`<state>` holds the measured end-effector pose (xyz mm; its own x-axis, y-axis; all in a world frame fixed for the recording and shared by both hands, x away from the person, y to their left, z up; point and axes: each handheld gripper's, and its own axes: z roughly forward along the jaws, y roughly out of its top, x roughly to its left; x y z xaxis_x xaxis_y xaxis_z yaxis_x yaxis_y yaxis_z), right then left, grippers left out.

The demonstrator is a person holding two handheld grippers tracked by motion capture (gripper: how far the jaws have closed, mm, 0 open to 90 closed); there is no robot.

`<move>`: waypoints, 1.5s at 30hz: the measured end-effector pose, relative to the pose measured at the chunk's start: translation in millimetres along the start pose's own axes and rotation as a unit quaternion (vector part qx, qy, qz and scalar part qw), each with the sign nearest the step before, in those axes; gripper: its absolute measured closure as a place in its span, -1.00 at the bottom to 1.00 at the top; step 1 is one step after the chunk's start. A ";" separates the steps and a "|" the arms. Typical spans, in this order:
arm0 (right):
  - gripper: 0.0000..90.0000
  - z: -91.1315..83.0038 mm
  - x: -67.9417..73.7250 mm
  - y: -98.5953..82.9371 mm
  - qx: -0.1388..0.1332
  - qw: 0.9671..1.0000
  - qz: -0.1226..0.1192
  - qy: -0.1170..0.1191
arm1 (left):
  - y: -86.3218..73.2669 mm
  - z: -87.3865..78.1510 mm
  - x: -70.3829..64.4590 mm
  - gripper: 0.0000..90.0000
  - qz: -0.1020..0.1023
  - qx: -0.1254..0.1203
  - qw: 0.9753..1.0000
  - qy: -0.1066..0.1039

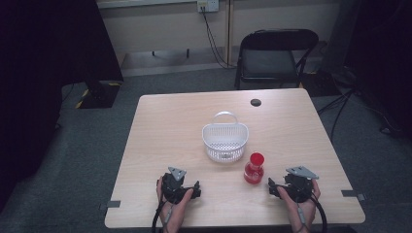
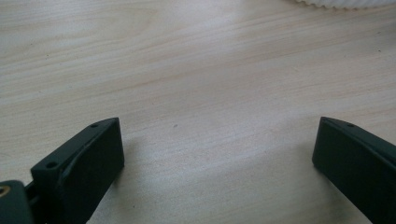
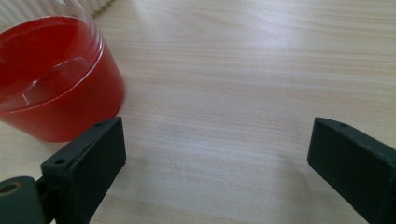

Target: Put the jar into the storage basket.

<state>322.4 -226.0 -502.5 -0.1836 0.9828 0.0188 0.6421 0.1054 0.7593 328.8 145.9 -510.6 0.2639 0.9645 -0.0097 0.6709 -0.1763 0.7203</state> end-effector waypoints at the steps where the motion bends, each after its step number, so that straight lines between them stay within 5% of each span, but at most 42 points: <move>1: -0.93 -0.8 0.0 0.2 -0.001 1.000 0.000 0.001 | 0.0 0.0 0.0 -0.96 0.000 0.000 1.000 0.000; 28: -0.93 -33.3 10.2 13.6 -0.060 0.998 -0.005 0.030 | 0.0 0.0 0.0 -0.96 0.000 0.000 1.000 0.000; 45: -0.90 -71.9 27.8 29.8 -0.103 0.992 -0.032 0.065 | 0.0 0.0 0.0 -0.96 0.000 0.000 1.000 0.000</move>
<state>283.0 -206.4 -432.6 -0.3231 0.9455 0.0396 0.4618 0.1210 0.8787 328.8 145.9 -510.5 0.2638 0.9645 -0.0097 0.6711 -0.1763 0.7201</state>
